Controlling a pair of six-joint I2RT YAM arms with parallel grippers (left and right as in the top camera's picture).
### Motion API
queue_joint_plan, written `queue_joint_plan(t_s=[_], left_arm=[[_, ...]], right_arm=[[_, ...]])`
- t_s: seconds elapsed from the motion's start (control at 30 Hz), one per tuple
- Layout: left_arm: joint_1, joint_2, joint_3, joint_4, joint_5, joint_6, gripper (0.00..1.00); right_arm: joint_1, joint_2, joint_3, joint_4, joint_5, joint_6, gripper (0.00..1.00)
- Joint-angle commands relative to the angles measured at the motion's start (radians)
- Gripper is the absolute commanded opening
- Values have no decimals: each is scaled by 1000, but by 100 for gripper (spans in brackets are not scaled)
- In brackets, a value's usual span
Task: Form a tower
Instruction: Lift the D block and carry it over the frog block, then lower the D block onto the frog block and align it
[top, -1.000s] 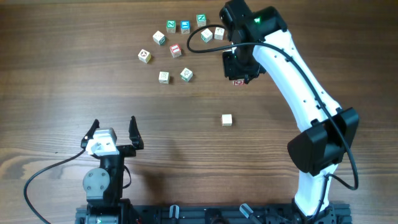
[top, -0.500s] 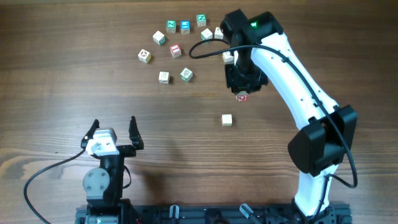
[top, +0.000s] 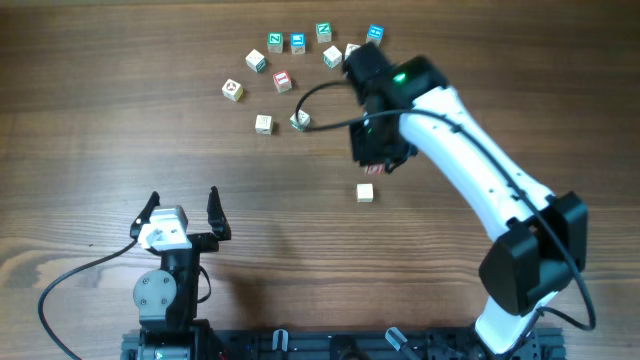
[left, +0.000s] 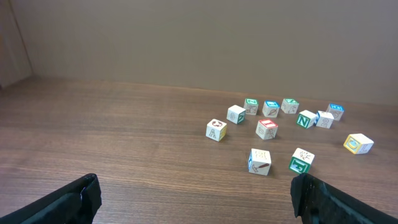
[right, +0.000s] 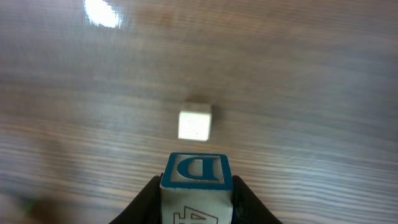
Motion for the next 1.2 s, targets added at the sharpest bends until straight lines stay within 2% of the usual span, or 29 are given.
queue_joint_plan(t_s=[0.0,0.4,0.53,0.67,0.93,1.17], left_arm=[[6,-5,-3,0,-13,19,100],[6,-5,-3,0,-13,19,100],[6,-5,-3,0,-13,19,100],[6,-5,-3,0,-13,19,100],[6,-5,-3,0,-13,19,100],[6,-5,-3,0,-13,19,100]], right_arm=[[60,0,-90,56,56,72,9],[104,0,-321,326,111,80,9],[102,0,-321,325,113,87,13],[94,0,-322,312,140,159,13],[94,0,-323,301,137,215,13],[94,0,-324,313,137,219,13]])
